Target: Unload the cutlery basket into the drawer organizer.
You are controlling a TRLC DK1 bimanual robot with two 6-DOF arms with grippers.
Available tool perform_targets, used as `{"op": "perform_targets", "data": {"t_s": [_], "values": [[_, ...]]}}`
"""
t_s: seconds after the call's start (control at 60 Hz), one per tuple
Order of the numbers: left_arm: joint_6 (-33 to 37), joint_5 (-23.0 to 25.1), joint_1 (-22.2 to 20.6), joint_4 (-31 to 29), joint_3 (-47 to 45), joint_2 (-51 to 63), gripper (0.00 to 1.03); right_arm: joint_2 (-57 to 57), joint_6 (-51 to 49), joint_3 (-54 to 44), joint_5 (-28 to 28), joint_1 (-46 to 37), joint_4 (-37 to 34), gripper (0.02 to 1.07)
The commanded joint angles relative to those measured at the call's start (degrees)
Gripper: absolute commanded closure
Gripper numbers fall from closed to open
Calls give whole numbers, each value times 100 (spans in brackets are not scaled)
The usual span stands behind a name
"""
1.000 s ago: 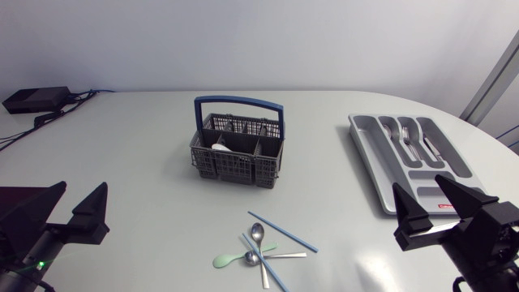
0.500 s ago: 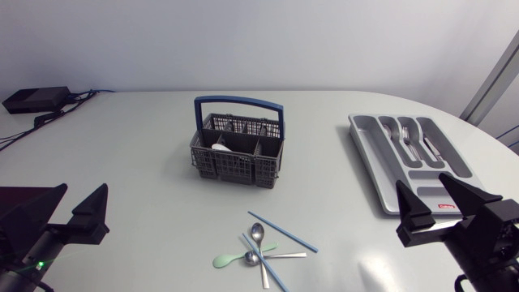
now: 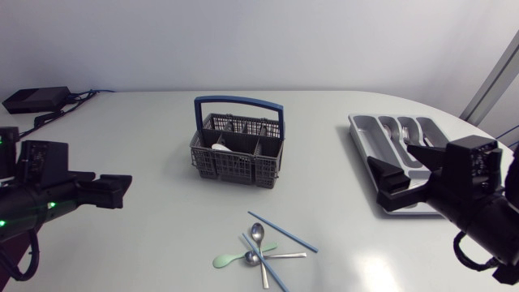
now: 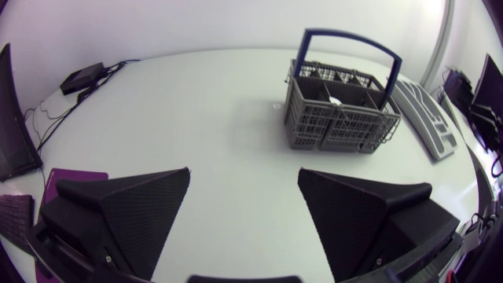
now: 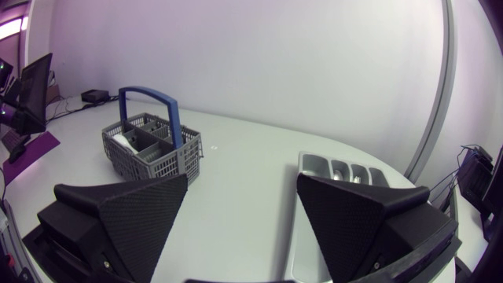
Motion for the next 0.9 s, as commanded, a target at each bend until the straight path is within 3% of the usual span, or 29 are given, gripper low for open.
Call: {"op": "perform_targets", "data": {"t_s": [0.0,0.233,0.45,0.583,0.65,0.733,0.883], "values": [[496,-31,-232,-166,220,368,7,406,166,350,198,384,-265,7],[654,-5,-549,-316,246,913,6,2093,104,1528,154,849,-1548,7],[610,144,-804,-289,272,1230,6,3491,-695,2099,172,1649,-2181,7],[602,276,-892,-263,228,1283,6,4343,-1302,2679,146,1860,-3130,7],[637,311,-918,-236,176,1291,6,4493,-1398,2548,137,1948,-2919,8],[742,346,-1085,-219,88,1291,6,4704,-1671,2381,102,2141,-2541,18],[918,364,-1234,-236,-27,1221,6,5143,-1882,2354,-197,2141,-2427,20]]}}
